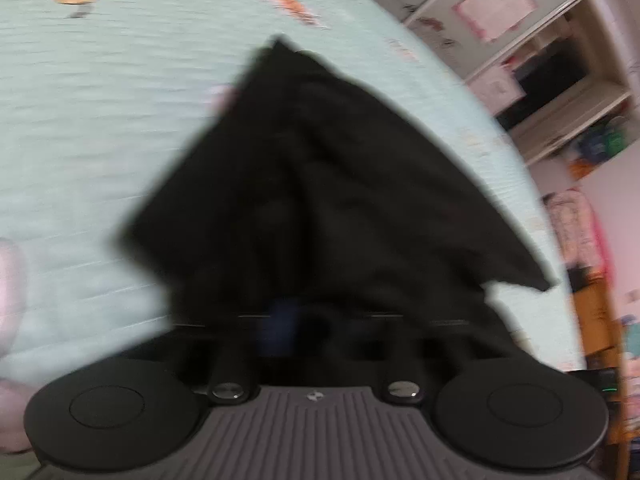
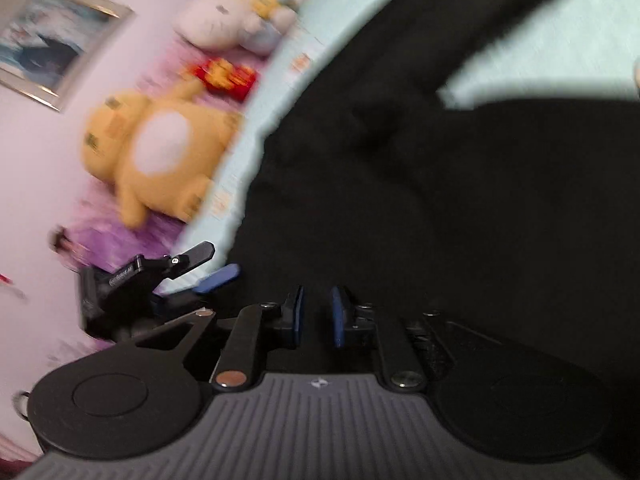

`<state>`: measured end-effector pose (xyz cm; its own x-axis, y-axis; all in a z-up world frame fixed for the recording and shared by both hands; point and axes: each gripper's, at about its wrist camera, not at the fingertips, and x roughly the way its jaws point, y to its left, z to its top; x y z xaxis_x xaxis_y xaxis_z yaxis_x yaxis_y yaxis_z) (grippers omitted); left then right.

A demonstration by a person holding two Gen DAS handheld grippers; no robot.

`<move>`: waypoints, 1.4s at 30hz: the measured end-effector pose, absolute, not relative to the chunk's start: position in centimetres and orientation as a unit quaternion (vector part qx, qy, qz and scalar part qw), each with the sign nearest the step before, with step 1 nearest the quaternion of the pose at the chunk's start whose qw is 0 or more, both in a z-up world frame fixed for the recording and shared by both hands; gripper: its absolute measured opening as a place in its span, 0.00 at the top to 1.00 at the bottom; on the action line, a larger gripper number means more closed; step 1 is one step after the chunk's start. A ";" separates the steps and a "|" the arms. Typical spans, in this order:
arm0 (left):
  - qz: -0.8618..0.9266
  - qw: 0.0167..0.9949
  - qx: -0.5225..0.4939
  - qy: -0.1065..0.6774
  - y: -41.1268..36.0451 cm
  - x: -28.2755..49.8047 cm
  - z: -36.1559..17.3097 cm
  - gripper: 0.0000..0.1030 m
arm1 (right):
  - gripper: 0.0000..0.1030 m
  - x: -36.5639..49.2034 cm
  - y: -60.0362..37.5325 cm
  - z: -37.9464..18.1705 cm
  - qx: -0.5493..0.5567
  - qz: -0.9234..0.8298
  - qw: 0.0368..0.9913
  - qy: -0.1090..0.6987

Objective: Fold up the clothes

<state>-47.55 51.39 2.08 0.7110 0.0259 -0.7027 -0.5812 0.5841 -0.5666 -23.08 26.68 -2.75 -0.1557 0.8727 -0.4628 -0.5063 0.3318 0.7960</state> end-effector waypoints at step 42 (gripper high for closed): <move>0.282 0.810 -0.451 0.248 52.1 -51.6 1.1 0.86 | 0.93 -34.5 34.7 -1.0 0.072 0.631 0.581 0.509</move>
